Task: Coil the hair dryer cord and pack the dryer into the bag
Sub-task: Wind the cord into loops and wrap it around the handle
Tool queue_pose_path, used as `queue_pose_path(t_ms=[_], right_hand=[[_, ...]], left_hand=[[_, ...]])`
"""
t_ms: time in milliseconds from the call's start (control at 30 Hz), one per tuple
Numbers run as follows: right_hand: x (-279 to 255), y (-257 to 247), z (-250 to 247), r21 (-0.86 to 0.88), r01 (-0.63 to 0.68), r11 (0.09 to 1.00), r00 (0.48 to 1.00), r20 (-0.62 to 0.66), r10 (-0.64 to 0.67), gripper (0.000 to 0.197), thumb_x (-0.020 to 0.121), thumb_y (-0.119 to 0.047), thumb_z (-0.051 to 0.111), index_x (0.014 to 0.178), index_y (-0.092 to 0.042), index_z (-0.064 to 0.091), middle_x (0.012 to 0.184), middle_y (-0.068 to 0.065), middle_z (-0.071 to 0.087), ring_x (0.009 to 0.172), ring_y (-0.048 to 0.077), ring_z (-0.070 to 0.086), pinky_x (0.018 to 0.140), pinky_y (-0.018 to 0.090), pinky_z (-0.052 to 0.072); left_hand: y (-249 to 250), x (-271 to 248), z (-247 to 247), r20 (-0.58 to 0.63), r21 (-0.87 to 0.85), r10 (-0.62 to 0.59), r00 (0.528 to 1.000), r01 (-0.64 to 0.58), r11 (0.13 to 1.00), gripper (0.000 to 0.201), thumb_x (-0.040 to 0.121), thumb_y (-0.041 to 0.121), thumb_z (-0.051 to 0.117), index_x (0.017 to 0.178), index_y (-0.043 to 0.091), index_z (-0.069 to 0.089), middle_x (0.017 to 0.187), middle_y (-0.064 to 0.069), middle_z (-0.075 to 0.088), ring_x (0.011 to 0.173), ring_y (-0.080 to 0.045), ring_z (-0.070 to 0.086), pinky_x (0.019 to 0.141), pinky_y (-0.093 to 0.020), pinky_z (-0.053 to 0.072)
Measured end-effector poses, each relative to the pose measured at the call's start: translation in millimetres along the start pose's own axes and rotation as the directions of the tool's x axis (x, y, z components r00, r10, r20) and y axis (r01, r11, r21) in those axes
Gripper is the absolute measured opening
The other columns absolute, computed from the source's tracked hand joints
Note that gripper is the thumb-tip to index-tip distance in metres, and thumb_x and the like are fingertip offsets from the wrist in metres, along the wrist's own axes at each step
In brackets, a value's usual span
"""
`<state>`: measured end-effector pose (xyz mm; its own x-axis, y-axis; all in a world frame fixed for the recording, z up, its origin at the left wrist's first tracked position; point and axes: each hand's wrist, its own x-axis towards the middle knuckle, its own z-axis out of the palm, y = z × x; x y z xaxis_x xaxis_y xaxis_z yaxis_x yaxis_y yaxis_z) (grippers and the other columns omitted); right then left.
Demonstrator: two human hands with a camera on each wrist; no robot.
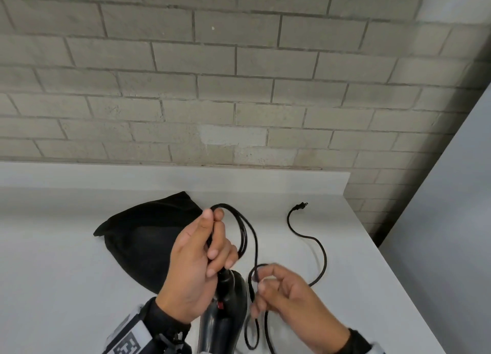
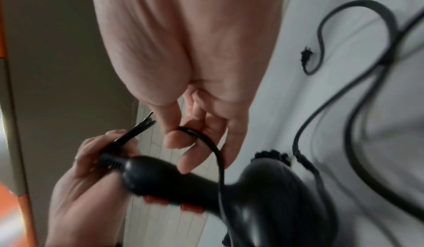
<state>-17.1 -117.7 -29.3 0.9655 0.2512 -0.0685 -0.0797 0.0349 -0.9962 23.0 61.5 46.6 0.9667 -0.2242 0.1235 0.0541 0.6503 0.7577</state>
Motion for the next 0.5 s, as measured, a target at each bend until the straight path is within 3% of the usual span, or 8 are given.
queue_pose_path(t_ms=[167, 200, 267, 300, 367, 433, 500], right_hand=[[-16, 18, 9, -0.202, -0.009, 0.979, 0.998, -0.058, -0.003, 0.015, 0.090, -0.023, 0.056, 0.101, -0.017, 0.065, 0.075, 0.001, 0.068, 0.080, 0.014, 0.066, 0.089, 0.030, 0.052], [-18, 18, 9, -0.175, -0.025, 0.984, 0.998, -0.064, 0.014, 0.013, 0.090, -0.022, 0.056, 0.097, -0.018, 0.067, 0.075, 0.002, 0.067, 0.078, 0.017, 0.066, 0.085, 0.031, 0.055], [-19, 20, 11, 0.024, -0.092, 0.995, 0.991, -0.092, 0.094, 0.011, 0.088, -0.020, 0.060, 0.088, -0.013, 0.068, 0.072, 0.008, 0.061, 0.063, 0.024, 0.061, 0.060, 0.033, 0.054], [-19, 21, 12, 0.174, -0.138, 0.975, 0.982, -0.106, 0.158, 0.010, 0.088, -0.017, 0.063, 0.087, -0.008, 0.067, 0.070, 0.010, 0.057, 0.053, 0.023, 0.054, 0.047, 0.029, 0.047], [-24, 22, 11, 0.309, -0.193, 0.932, 0.968, -0.095, 0.232, 0.015, 0.090, -0.016, 0.067, 0.087, -0.001, 0.066, 0.065, 0.012, 0.052, 0.042, 0.016, 0.039, 0.039, 0.018, 0.031], [-29, 24, 5, 0.206, -0.200, 0.958, 0.966, -0.120, 0.228, 0.023, 0.092, -0.025, 0.064, 0.082, -0.004, 0.069, 0.055, 0.008, 0.048, 0.039, 0.012, 0.031, 0.038, 0.017, 0.025], [-35, 22, -3, -0.064, -0.167, 0.984, 0.968, -0.198, 0.151, 0.036, 0.090, -0.042, 0.061, 0.071, -0.012, 0.070, 0.045, 0.000, 0.040, 0.039, 0.011, 0.029, 0.042, 0.018, 0.025]], left_hand=[[0, 1, 2, -0.100, 0.040, 0.108, 0.989, -0.104, 0.994, 0.029, 0.099, 0.031, 0.040, 0.092, 0.007, 0.056, 0.045, 0.004, 0.033, 0.031, -0.006, 0.027, 0.044, -0.023, 0.039], [-1, 1, 2, -0.112, 0.047, 0.129, 0.985, -0.124, 0.991, 0.028, 0.098, 0.031, 0.041, 0.092, 0.007, 0.055, 0.046, 0.004, 0.034, 0.031, -0.006, 0.027, 0.044, -0.023, 0.039], [-1, 2, 3, -0.133, 0.058, 0.170, 0.976, -0.164, 0.985, 0.026, 0.097, 0.031, 0.042, 0.091, 0.009, 0.056, 0.047, 0.004, 0.035, 0.032, -0.005, 0.027, 0.044, -0.023, 0.039], [-1, 3, 2, -0.143, 0.059, 0.189, 0.972, -0.182, 0.982, 0.026, 0.097, 0.031, 0.042, 0.090, 0.011, 0.056, 0.047, 0.005, 0.036, 0.033, -0.005, 0.028, 0.044, -0.022, 0.039], [1, 6, 0, -0.172, 0.053, 0.213, 0.962, -0.207, 0.977, 0.026, 0.098, 0.031, 0.042, 0.088, 0.012, 0.057, 0.048, 0.005, 0.037, 0.033, -0.005, 0.028, 0.044, -0.022, 0.039], [4, 8, -3, -0.203, 0.052, 0.237, 0.950, -0.232, 0.971, 0.027, 0.100, 0.030, 0.040, 0.087, 0.012, 0.056, 0.048, 0.005, 0.037, 0.033, -0.005, 0.027, 0.044, -0.021, 0.038], [5, 9, -5, -0.222, 0.060, 0.253, 0.942, -0.246, 0.967, 0.028, 0.101, 0.030, 0.039, 0.087, 0.012, 0.056, 0.048, 0.005, 0.037, 0.033, -0.005, 0.026, 0.044, -0.021, 0.038]])
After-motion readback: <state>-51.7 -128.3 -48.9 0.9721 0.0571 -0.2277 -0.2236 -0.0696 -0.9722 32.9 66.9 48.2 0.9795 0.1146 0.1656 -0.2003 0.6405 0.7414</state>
